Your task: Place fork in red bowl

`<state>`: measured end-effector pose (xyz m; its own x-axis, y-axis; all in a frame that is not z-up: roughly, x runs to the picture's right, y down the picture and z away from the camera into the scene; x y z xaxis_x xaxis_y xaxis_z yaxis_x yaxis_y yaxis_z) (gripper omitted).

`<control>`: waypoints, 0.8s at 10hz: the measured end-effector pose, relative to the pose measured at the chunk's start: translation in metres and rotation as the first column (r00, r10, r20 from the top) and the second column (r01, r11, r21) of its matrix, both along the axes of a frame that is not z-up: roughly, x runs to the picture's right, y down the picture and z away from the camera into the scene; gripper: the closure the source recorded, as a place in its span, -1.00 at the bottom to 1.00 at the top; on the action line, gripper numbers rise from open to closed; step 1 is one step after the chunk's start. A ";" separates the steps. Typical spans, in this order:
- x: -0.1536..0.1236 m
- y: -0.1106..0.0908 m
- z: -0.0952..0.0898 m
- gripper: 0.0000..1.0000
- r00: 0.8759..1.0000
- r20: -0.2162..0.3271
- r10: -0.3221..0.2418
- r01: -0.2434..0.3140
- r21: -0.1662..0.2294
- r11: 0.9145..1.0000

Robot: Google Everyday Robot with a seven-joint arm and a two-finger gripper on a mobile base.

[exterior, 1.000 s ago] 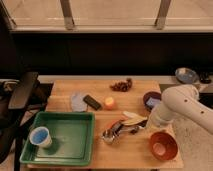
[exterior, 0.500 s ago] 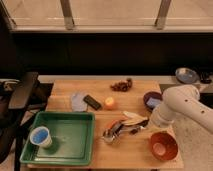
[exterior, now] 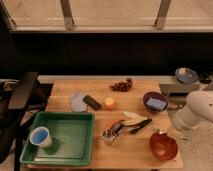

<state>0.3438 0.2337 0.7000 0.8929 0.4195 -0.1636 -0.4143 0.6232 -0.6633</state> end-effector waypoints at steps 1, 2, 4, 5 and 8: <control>0.009 0.009 0.000 1.00 0.999 -0.026 0.021 -0.021 -0.018 1.000; 0.017 0.021 0.000 1.00 0.998 -0.046 0.039 -0.041 -0.038 0.998; 0.018 0.036 -0.001 0.93 0.997 -0.055 0.055 -0.059 -0.064 0.996; 0.014 0.041 -0.001 0.76 0.997 -0.051 0.055 -0.059 -0.075 0.995; 0.004 0.051 -0.005 0.16 0.998 -0.042 0.053 -0.057 -0.093 0.994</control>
<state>0.3480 0.2849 0.6954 0.8612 0.4486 -0.2390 -0.4728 0.5344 -0.7006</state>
